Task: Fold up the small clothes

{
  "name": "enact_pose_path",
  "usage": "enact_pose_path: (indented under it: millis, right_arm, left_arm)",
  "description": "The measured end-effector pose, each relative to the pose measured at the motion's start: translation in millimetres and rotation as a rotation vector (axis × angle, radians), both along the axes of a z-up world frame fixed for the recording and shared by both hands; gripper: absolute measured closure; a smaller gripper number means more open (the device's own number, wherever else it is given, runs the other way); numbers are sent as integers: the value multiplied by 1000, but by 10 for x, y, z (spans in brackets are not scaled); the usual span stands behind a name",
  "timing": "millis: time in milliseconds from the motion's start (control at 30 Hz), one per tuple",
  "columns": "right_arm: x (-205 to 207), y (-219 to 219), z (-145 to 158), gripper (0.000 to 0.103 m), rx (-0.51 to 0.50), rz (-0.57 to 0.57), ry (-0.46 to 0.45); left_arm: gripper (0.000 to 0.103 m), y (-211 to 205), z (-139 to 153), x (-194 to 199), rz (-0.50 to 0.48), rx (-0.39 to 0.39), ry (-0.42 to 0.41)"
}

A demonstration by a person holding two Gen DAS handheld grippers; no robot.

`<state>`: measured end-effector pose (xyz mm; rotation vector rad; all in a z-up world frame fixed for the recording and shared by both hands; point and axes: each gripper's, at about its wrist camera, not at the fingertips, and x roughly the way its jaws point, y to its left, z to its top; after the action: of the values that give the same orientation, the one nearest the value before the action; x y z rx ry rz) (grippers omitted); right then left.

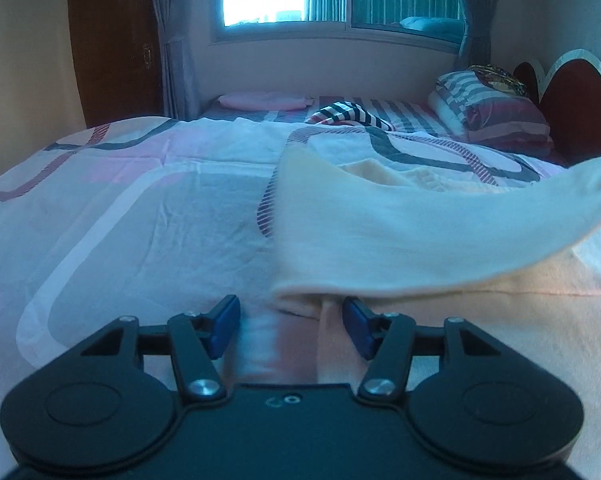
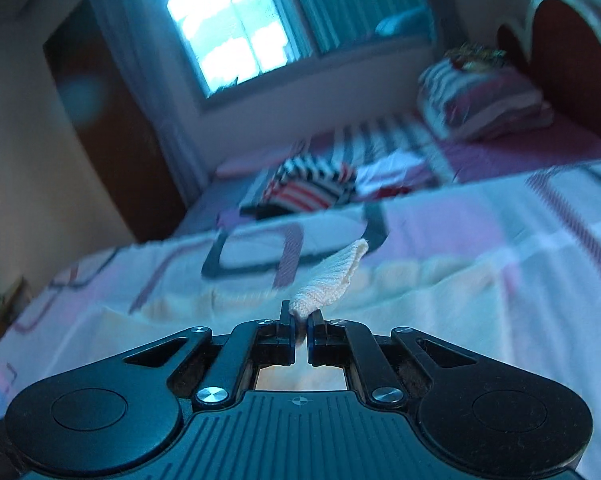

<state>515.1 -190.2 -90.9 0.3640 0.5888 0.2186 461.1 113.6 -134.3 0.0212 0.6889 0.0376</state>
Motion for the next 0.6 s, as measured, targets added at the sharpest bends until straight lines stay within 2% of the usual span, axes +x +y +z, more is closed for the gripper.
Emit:
enact_pose_path:
  millis: [200,333,433,600]
  right_arm:
    - [-115,-186,109,98,-12,-30,-13]
    - [-204,-300,107,98,-31,-43,-10]
    - [-237,-385,37,98,-40,-55,11]
    - [-232,-480,-268,98,-63,-56,104]
  left_arm:
    - [54,13,-4,0,-5,-17,3]
    - [61,11,5,-1,-20,-25,7]
    - [63,15,12,7,-23,-32,16]
    - [63,43,16,31,-31,-40,30]
